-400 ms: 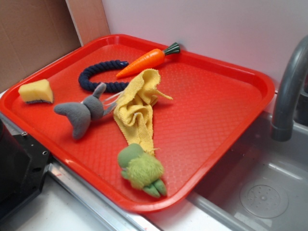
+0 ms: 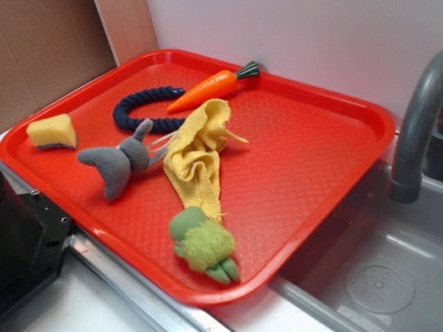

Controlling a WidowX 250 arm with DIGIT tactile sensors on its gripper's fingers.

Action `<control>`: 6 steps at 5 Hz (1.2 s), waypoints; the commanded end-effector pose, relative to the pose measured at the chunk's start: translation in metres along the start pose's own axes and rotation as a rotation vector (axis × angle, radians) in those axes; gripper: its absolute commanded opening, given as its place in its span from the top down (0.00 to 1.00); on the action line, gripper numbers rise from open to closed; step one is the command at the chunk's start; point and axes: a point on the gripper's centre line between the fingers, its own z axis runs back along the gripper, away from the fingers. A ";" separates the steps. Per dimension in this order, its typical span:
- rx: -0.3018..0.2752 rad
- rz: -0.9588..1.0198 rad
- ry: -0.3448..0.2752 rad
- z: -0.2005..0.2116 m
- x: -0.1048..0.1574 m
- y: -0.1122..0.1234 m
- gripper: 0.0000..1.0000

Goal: Grab the green sponge.

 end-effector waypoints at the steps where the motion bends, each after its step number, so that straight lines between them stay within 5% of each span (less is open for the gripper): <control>1: -0.051 -0.183 0.136 -0.075 0.021 0.094 0.00; 4: 0.116 -0.421 0.161 -0.158 0.003 0.130 0.00; 6: 0.137 -0.513 0.273 -0.209 0.006 0.138 0.00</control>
